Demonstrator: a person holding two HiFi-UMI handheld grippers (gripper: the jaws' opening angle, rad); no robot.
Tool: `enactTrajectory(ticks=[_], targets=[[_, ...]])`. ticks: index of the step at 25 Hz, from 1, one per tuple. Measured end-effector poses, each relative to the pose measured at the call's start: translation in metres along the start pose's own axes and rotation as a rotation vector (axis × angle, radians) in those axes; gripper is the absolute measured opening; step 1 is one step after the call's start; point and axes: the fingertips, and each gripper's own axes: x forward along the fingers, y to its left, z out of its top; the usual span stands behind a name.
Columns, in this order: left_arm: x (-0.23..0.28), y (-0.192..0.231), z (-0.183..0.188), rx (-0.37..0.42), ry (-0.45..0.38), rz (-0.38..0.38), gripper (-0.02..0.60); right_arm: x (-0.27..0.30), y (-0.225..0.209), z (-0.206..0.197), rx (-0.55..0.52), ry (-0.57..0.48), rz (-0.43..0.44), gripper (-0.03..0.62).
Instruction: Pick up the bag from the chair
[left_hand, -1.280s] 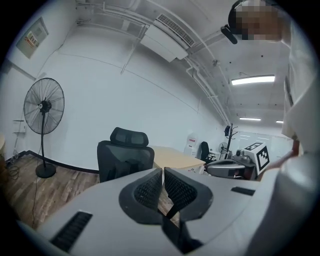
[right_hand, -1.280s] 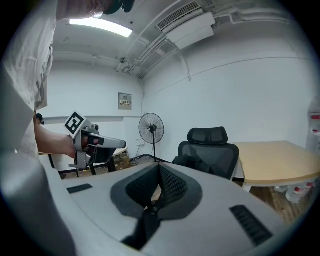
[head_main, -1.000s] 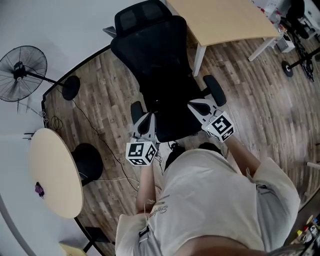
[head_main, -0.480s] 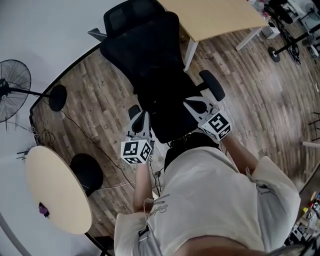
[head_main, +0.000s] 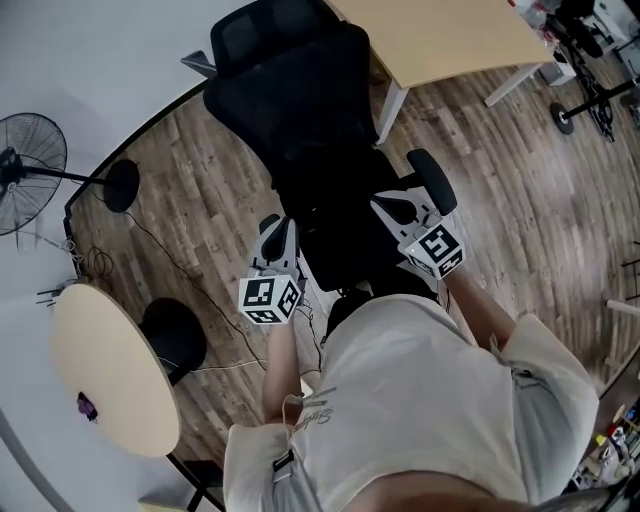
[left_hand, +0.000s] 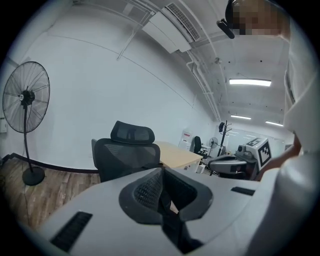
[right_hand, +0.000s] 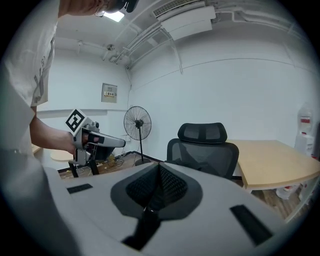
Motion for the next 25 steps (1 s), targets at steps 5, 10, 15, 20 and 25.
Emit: enactTrajectory(ticks=[5,10,15,20,25], targets=[[0.032,-0.001,0.005,0.017,0.030,0.037,0.023,0.018,-0.037,-0.006,-0.006,-0.010,0.049,-0.005],[0.064,-0.010,0.009,0.027,0.056,0.048,0.023,0.026,-0.092,-0.025,0.035,0.014,0.045,-0.005],[0.091,-0.005,0.009,0.030,0.069,0.081,0.023,0.037,-0.134,-0.038,0.061,0.017,0.035,-0.005],[0.109,0.004,0.000,0.020,0.095,0.096,0.023,0.049,-0.151,-0.048,0.065,0.043,0.048,-0.005],[0.120,0.024,-0.017,-0.008,0.115,0.093,0.023,0.066,-0.153,-0.057,0.050,0.068,0.049,-0.005]])
